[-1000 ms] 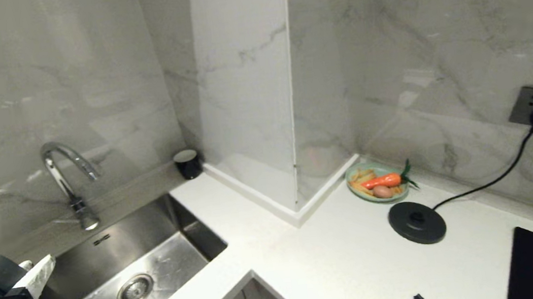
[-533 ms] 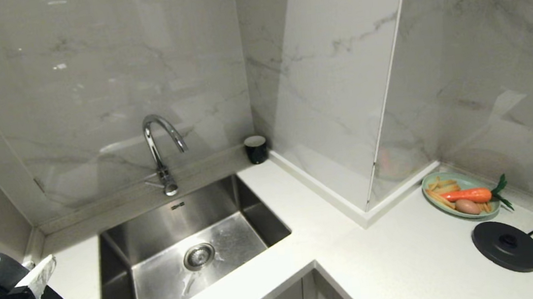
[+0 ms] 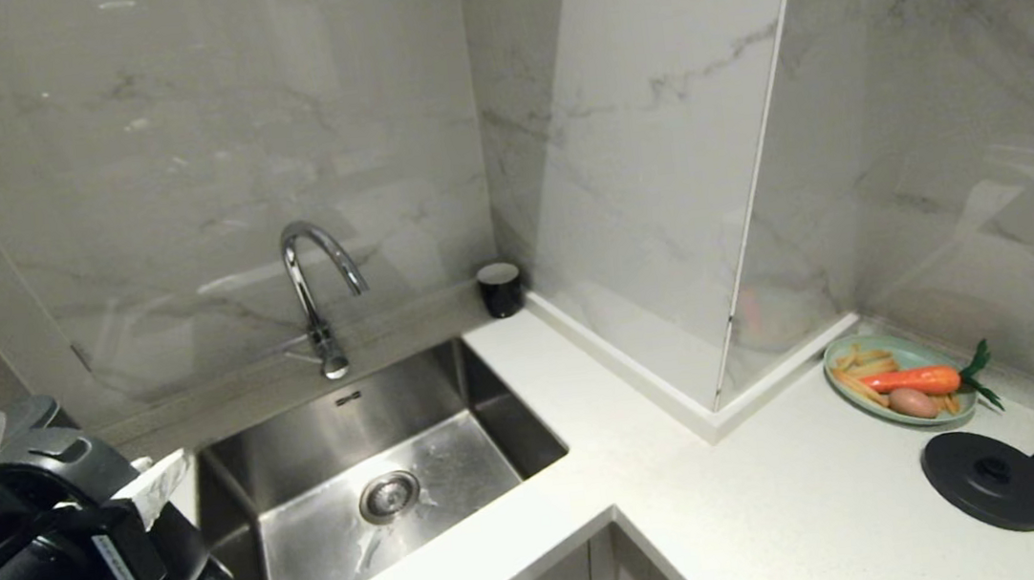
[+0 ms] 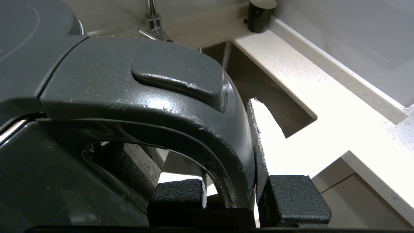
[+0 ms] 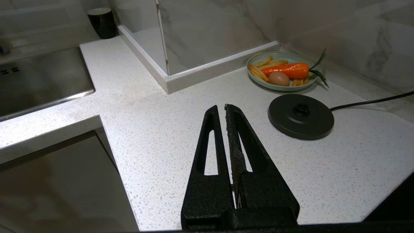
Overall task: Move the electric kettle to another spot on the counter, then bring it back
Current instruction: Place it by the sink
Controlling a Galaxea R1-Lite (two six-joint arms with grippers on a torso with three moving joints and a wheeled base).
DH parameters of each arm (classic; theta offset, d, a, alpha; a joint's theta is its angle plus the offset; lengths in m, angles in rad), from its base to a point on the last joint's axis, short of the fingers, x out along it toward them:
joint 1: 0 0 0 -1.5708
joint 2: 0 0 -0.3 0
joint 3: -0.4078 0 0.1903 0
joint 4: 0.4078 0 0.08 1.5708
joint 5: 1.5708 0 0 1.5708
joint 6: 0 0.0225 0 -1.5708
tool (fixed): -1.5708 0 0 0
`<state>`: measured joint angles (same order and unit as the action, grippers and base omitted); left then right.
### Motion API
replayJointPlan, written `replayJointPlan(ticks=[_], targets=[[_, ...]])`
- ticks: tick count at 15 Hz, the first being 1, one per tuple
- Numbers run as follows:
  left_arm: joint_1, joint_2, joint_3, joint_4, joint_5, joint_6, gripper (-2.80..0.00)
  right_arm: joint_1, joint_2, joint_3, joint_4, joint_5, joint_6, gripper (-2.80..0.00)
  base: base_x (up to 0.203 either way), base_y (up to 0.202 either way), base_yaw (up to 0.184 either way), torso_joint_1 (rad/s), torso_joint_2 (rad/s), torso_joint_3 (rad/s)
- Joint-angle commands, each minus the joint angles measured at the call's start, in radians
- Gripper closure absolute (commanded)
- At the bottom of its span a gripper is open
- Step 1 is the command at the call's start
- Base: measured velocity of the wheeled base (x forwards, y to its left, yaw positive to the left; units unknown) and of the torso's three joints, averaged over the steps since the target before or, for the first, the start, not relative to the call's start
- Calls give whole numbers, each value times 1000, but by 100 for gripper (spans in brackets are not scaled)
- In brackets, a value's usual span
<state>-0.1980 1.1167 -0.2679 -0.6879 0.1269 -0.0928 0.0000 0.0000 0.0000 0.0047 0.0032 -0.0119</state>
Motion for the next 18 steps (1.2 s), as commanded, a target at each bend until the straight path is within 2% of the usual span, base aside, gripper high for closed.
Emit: replayJointPlan(ticks=[1, 4, 6, 12, 18], targets=[[123, 155, -62, -17, -60, 13, 0, 0, 0, 0, 0, 1, -1, 0, 0, 0, 0, 0, 0, 0], [269, 318, -112, -116, -159, 63, 0, 0, 0, 0, 0, 0, 0, 0, 0, 0, 0, 0, 0, 0], [312, 424, -120, -230, -182, 76, 0, 0, 0, 0, 0, 0, 0, 0, 0, 0, 0, 0, 0, 0], [340, 665, -151, -482, -189, 80, 0, 0, 0, 0, 0, 0, 0, 0, 0, 0, 0, 0, 0, 0], [357, 885, -205, -622, -183, 86, 0, 0, 0, 0, 0, 0, 0, 0, 0, 0, 0, 0, 0, 0]])
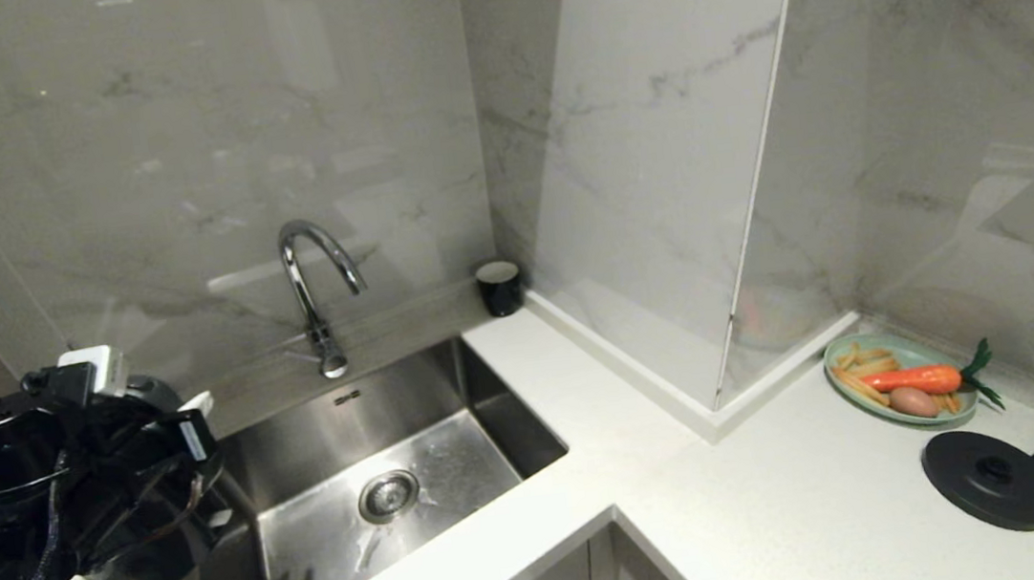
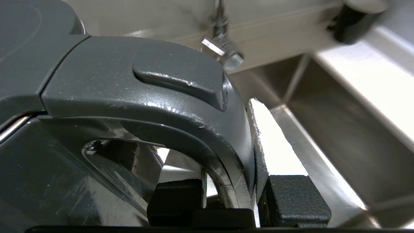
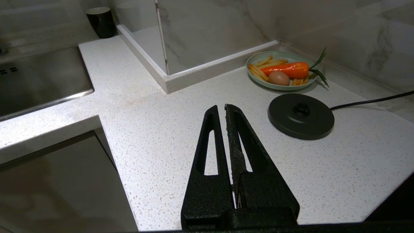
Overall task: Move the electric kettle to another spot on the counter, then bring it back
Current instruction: Place it by the sink
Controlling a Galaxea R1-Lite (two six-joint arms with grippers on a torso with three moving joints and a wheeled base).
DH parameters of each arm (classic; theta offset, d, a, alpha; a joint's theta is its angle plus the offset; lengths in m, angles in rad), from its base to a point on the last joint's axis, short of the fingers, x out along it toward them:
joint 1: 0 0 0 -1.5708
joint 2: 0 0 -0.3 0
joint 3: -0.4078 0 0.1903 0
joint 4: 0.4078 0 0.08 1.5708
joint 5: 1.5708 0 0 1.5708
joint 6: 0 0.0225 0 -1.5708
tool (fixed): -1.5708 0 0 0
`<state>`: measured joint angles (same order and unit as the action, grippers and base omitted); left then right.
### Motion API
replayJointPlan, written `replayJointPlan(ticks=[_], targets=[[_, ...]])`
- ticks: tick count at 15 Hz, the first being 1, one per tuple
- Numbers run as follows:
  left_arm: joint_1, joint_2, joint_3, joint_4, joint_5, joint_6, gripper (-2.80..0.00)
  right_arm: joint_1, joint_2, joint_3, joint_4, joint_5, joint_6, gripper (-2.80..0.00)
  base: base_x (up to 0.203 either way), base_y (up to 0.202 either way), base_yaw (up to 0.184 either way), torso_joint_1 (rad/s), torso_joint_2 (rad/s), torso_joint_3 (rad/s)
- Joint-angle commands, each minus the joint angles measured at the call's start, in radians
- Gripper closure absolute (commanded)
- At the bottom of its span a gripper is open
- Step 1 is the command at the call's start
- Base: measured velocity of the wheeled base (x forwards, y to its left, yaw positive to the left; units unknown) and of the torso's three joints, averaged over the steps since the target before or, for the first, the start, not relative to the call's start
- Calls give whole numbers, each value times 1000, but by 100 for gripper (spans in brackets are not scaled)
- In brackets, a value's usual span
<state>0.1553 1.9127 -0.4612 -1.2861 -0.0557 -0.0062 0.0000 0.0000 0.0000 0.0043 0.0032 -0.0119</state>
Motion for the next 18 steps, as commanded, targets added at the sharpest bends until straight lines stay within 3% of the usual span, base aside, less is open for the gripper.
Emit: replayJointPlan(ticks=[1, 7, 18], targets=[[7, 122, -15, -55, 0, 0, 0, 0, 0, 0, 0, 0, -2, 0, 0, 0, 0, 0, 0, 0], [60, 262, -14, -208, 1, 35, 0, 0, 0, 0, 0, 0, -2, 0, 0, 0, 0, 1, 2, 5], [93, 353, 29, -244, 2, 54, 0, 0, 0, 0, 0, 0, -2, 0, 0, 0, 0, 0, 0, 0]])
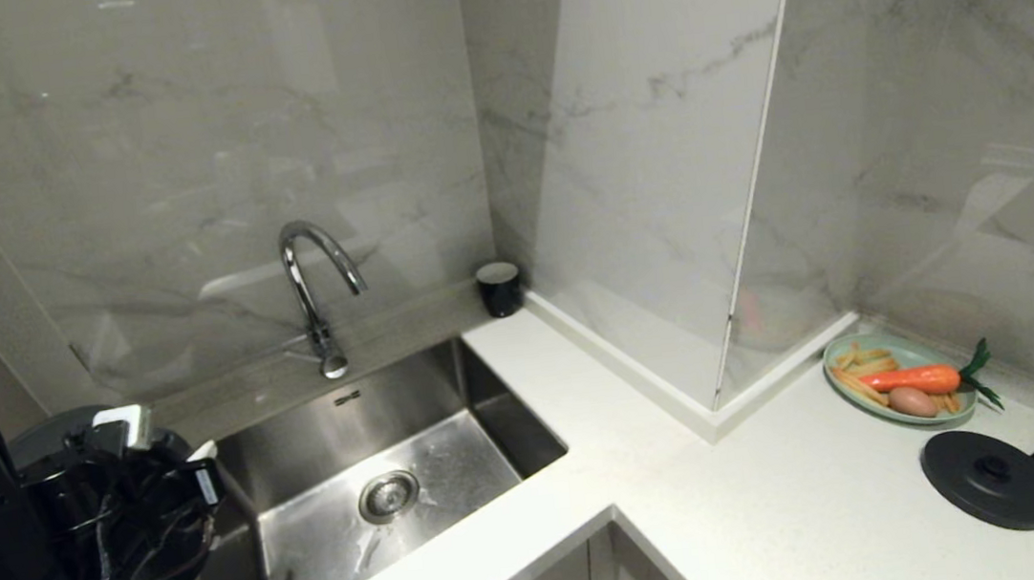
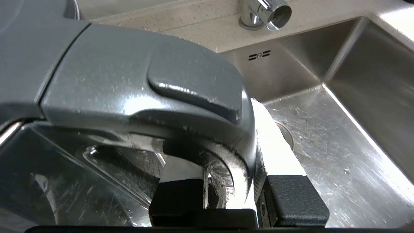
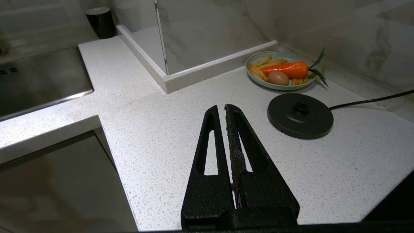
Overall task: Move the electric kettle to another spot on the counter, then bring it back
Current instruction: Place it by the sink
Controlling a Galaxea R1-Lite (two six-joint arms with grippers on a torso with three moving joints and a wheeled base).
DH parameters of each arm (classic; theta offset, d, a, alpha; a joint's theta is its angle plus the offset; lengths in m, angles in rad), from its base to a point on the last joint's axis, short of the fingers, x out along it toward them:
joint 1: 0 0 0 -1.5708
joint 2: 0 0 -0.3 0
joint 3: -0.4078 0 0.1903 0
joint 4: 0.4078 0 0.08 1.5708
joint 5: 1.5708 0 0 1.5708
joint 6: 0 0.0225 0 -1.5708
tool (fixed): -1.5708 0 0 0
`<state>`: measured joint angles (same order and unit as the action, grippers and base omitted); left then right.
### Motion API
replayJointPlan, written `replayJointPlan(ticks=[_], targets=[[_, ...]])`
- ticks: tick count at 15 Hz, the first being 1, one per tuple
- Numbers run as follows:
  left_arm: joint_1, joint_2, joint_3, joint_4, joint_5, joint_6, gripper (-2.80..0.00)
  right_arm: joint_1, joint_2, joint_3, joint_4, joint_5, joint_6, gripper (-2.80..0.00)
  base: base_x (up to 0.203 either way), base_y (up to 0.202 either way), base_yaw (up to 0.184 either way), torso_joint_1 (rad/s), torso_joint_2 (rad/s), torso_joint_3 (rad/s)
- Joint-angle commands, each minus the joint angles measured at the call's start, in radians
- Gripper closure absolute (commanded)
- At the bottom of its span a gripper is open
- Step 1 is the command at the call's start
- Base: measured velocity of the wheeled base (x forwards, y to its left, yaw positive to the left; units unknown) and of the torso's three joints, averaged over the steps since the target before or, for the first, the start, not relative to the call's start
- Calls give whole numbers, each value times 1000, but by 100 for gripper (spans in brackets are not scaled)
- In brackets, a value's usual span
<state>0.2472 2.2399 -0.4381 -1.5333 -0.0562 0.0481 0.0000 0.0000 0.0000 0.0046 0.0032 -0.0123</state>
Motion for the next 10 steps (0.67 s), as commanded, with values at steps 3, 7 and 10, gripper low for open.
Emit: replayJointPlan(ticks=[3, 7, 10], targets=[[1, 26, -7, 3, 4, -1, 0, 0, 0, 0, 0, 0, 0, 0, 0, 0, 0, 0, 0, 0], [1, 24, -13, 3, 6, -1, -280, 0, 0, 0, 0, 1, -1, 0, 0, 0, 0, 0, 0, 0], [3, 21, -11, 3, 6, -1, -280, 0, 0, 0, 0, 0, 0, 0, 0, 0, 0, 0, 0, 0]])
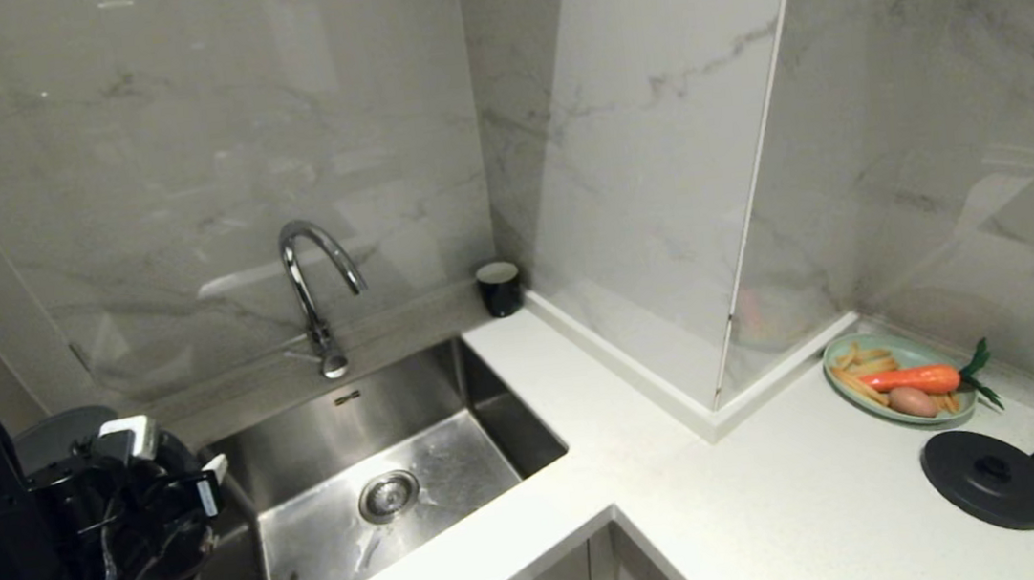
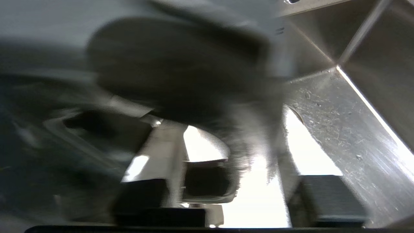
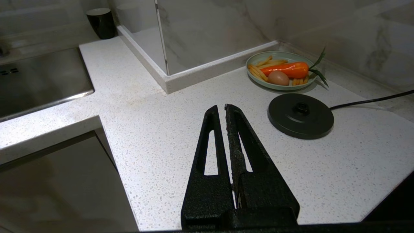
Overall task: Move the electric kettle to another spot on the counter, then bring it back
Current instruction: Place it by the sink
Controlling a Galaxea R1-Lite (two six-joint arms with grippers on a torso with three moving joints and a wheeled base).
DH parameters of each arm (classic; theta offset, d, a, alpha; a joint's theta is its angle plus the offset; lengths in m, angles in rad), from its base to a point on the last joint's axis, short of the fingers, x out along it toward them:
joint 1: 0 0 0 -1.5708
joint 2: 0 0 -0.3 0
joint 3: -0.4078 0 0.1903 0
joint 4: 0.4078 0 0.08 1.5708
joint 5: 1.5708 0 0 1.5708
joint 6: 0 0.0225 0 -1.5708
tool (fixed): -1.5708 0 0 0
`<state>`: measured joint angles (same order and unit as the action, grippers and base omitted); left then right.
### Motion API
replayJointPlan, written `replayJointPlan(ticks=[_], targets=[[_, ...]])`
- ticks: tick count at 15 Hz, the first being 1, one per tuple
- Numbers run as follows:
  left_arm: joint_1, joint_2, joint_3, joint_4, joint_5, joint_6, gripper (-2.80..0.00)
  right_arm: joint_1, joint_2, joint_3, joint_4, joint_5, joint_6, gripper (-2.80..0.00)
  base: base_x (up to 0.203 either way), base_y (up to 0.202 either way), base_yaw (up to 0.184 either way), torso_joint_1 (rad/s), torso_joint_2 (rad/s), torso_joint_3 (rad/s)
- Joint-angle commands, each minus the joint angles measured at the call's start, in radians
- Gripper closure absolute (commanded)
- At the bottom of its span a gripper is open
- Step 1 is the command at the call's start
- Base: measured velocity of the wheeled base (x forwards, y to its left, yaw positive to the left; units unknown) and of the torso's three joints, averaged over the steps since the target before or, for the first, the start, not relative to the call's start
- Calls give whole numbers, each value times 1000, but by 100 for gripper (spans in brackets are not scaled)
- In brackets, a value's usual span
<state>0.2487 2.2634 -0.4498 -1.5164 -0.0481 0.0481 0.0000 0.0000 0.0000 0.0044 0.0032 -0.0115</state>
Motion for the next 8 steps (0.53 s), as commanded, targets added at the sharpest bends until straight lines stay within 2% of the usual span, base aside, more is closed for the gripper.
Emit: replayJointPlan(ticks=[1, 8], targets=[[1, -7, 5, -14, -3, -1, -280, 0, 0, 0, 0, 1, -1, 0, 0, 0, 0, 0, 0, 0], [-5, -67, 91, -14, -9, -2, -280, 0, 0, 0, 0, 0, -2, 0, 0, 0, 0, 0, 0, 0]])
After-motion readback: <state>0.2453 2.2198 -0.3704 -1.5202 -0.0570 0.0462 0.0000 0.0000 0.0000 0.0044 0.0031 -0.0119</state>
